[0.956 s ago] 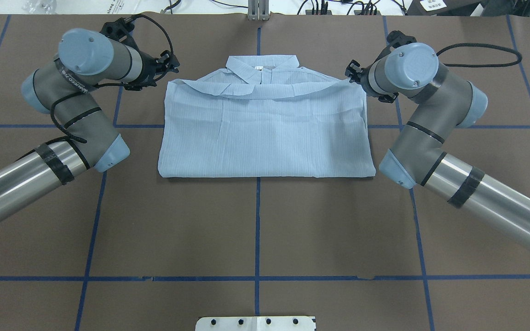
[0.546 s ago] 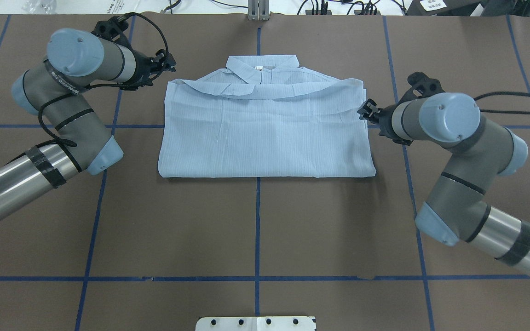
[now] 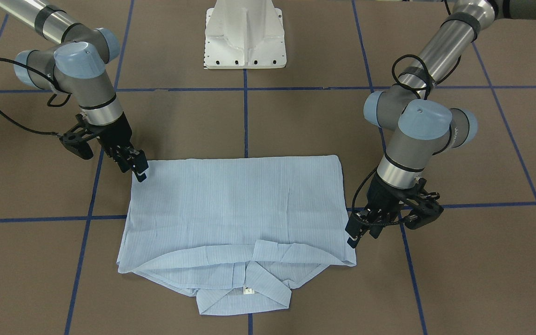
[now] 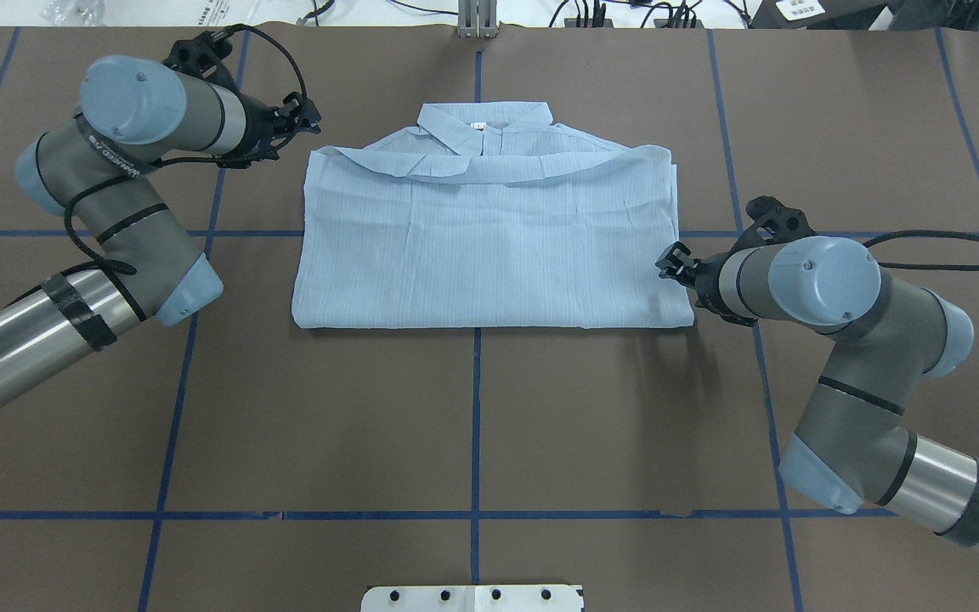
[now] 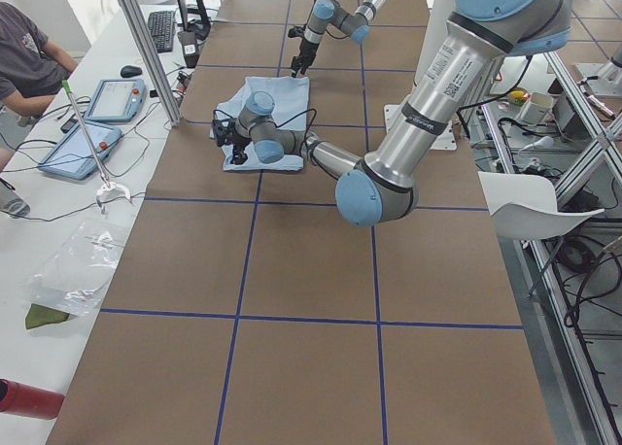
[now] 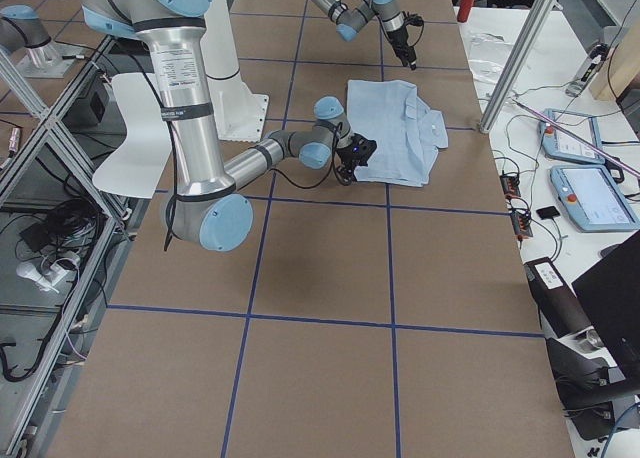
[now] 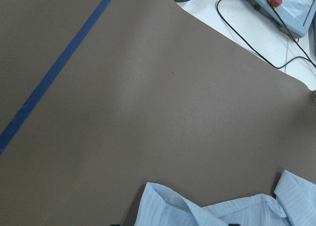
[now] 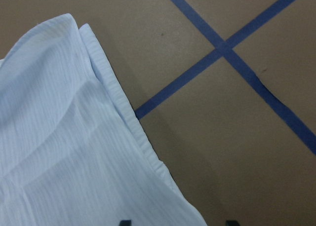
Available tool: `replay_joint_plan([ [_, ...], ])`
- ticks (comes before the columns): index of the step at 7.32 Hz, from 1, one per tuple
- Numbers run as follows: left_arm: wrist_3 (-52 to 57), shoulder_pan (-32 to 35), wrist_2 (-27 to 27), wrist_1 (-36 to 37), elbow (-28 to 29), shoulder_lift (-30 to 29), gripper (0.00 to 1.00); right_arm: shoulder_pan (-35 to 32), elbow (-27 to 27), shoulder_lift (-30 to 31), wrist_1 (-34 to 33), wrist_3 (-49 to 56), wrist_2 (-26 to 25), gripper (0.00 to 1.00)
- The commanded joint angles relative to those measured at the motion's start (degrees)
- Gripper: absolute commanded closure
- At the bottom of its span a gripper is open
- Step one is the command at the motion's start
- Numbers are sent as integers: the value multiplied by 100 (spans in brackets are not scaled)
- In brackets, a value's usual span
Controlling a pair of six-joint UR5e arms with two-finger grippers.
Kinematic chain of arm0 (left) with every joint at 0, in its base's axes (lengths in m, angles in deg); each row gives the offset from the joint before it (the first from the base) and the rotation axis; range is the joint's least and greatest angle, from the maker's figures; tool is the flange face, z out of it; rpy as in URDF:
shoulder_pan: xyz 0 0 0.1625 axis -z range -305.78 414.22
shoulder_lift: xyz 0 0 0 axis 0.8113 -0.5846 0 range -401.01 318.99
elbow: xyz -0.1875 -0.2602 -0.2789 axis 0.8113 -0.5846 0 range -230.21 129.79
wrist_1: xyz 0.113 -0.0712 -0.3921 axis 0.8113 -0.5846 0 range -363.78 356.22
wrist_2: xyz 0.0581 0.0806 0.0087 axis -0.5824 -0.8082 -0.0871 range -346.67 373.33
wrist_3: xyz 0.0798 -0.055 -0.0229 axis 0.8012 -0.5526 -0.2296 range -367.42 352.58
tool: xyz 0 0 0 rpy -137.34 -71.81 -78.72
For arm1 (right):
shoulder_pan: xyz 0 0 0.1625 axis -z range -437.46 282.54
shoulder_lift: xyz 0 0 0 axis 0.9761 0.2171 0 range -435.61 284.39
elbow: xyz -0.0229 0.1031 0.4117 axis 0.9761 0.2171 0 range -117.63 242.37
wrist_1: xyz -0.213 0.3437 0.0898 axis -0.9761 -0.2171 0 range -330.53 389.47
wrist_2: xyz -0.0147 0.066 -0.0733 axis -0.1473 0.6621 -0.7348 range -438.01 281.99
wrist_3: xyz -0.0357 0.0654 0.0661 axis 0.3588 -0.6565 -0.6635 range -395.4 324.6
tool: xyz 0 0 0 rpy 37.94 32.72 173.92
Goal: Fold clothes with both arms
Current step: 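Grasp the side edge of the folded shirt with the right gripper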
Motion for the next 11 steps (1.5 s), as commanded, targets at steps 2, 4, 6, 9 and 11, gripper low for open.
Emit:
replay_joint_plan([
  [2,-1,0,-11,0,-3,2,22,93,1,135,6,5,16,34],
  [4,-10,0,-11,-9,6,2,22,93,-16,145,6,5,16,44],
  [6,-10,0,-11,-18,6,2,22,102,-43,145,6,-4,43,86],
  [9,-27,0,-11,-9,-3,-7,22,137,-121,198,6,5,69,100],
  [11,-63,0,-11,-9,-11,-7,22,154,-873,721,6,5,339,100],
])
